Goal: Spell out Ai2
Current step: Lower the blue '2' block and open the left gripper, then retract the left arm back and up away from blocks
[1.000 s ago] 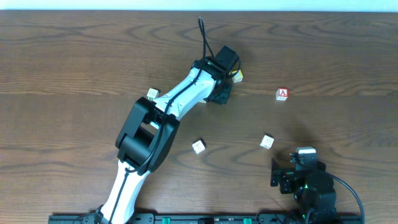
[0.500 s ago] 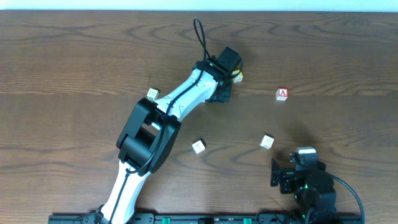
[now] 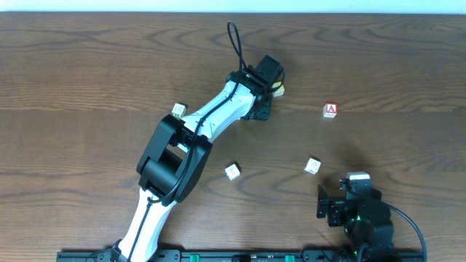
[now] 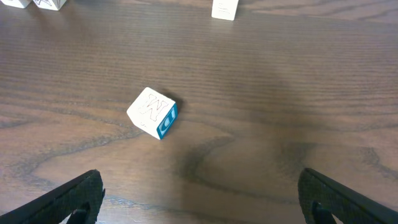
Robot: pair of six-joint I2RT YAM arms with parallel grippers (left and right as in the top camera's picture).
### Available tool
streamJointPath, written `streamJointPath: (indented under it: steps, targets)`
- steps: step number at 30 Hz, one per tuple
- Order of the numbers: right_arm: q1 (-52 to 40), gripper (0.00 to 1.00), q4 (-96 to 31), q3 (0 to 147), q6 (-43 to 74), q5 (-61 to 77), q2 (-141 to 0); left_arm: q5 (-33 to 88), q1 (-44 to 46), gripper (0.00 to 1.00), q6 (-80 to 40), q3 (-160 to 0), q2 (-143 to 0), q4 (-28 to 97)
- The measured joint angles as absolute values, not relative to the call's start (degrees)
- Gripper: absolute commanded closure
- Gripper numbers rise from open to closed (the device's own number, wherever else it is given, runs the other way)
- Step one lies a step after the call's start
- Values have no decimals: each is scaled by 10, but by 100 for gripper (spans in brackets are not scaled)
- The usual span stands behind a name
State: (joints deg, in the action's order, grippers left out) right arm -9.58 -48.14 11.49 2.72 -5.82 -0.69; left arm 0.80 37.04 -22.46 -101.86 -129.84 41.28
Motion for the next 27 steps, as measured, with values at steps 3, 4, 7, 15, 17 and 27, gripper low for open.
streamJointPath:
  steps: [3, 4, 7, 15, 17, 27]
  targets:
    - [-96, 1, -481, 115, 27, -58, -7, 8, 370, 56, -221, -1019, -1298, 411]
    - [-96, 1, -482, 115, 27, -58, -7, 8, 370, 57, -218, -1019, -1298, 410]
    - [-96, 1, -481, 115, 27, -58, -7, 8, 370, 57, -206, -1019, -1298, 406]
    - [-96, 1, -482, 115, 27, -58, -7, -27, 368, 54, -164, -1037, -1298, 405]
    - [-96, 1, -482, 115, 27, -58, -7, -43, 364, 53, -155, -1053, -1297, 405]
    - [-96, 1, -481, 115, 27, -58, -7, -134, 318, 54, -117, -1138, -1221, 414]
